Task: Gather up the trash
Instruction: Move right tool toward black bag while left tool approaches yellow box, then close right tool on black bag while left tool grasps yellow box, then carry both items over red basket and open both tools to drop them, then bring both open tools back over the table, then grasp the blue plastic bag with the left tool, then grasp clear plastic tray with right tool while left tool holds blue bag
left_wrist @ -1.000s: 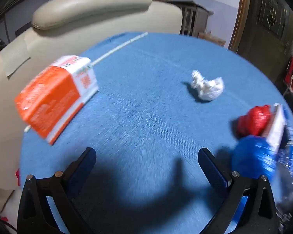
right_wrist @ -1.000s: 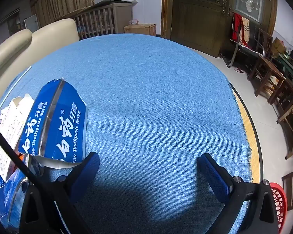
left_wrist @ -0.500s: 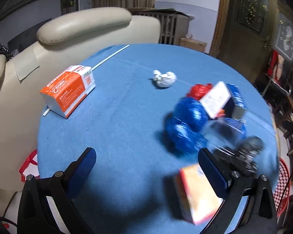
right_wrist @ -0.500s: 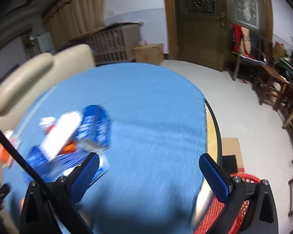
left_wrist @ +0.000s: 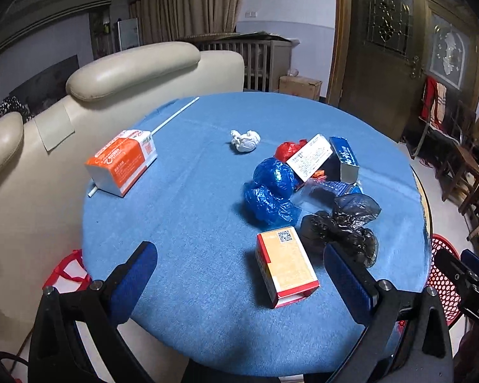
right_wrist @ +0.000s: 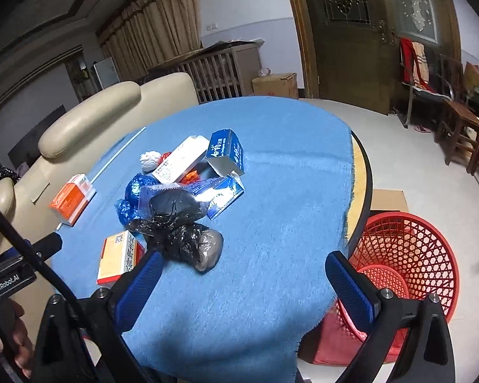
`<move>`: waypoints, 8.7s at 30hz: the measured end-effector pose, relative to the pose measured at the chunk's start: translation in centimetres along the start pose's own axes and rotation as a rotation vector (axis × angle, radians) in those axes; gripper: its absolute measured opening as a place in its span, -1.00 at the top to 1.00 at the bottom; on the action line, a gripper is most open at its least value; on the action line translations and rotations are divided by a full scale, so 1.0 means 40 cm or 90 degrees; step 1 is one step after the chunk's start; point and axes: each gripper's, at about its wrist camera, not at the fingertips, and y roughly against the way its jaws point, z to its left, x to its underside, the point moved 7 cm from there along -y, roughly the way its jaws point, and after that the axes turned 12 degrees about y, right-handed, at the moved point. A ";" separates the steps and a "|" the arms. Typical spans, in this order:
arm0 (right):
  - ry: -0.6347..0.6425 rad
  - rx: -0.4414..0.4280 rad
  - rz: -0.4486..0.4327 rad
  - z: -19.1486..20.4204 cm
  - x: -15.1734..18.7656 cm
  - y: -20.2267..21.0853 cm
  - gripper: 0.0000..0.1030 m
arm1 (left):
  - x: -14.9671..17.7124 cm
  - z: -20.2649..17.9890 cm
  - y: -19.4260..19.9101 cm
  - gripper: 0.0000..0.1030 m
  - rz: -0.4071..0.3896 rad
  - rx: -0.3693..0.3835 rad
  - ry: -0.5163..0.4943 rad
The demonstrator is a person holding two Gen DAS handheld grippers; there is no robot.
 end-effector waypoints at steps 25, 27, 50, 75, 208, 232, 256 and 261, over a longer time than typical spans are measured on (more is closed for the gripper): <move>-0.006 -0.004 -0.010 -0.006 0.019 0.025 -0.99 | 0.010 -0.010 0.008 -1.00 0.001 0.002 -0.008; -0.006 -0.004 -0.012 -0.006 0.019 0.026 -0.99 | 0.010 -0.010 0.009 -1.00 0.001 0.003 -0.009; -0.004 -0.002 -0.012 -0.006 0.016 0.028 -0.99 | 0.011 -0.021 0.013 -1.00 0.000 0.005 -0.015; 0.006 -0.005 0.001 0.007 0.029 0.007 -0.99 | 0.018 -0.008 -0.006 -1.00 0.011 0.004 -0.005; -0.033 -0.087 0.106 -0.073 0.059 -0.175 -0.59 | -0.033 -0.100 -0.488 0.40 0.164 0.098 -0.027; 0.354 -0.142 0.042 0.363 -0.118 -0.360 -0.59 | -0.006 0.143 -0.364 0.44 0.124 0.067 0.080; 0.152 -0.306 0.107 0.326 -0.101 -0.417 0.83 | -0.007 0.122 -0.332 0.44 0.118 0.062 0.062; 0.135 -0.286 0.099 0.287 -0.082 -0.384 0.81 | 0.002 0.112 -0.298 0.44 0.108 0.057 0.058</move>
